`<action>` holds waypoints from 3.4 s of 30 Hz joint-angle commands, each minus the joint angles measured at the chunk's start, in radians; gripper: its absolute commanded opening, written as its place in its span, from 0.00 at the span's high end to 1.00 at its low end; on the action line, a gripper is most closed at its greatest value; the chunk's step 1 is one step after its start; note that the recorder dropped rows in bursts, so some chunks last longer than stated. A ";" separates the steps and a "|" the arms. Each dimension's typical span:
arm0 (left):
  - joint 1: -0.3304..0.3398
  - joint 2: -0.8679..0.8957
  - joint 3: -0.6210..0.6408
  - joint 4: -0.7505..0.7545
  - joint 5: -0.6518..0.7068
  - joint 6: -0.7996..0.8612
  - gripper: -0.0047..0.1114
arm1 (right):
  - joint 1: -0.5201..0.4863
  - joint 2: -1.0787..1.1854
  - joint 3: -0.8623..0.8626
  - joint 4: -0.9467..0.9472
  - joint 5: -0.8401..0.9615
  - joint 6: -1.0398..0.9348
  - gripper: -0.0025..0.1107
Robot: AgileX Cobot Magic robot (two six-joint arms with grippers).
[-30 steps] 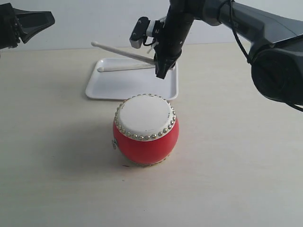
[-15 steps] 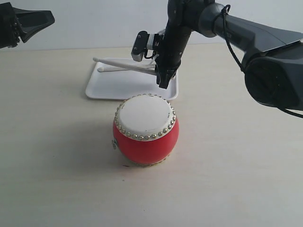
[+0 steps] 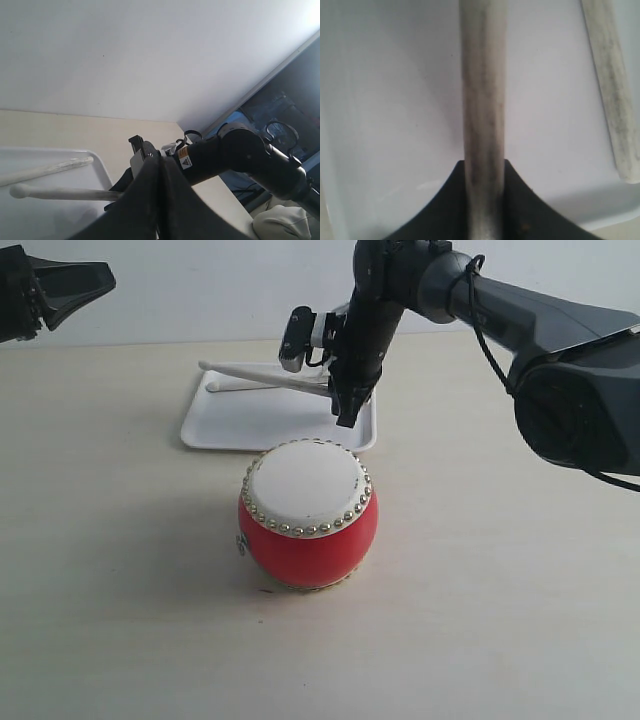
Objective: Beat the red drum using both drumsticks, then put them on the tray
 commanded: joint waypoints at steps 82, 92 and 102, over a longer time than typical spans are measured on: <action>-0.370 -0.332 0.033 0.084 1.082 0.259 0.96 | -0.109 -0.825 0.866 0.427 -0.163 0.307 0.98; -0.370 -0.409 0.149 -0.160 0.999 0.450 0.96 | -0.109 -1.251 1.264 0.553 -0.868 0.312 0.98; -0.370 -0.674 0.420 -0.580 0.844 0.872 0.96 | -0.109 -1.331 1.331 0.655 -1.041 0.358 0.98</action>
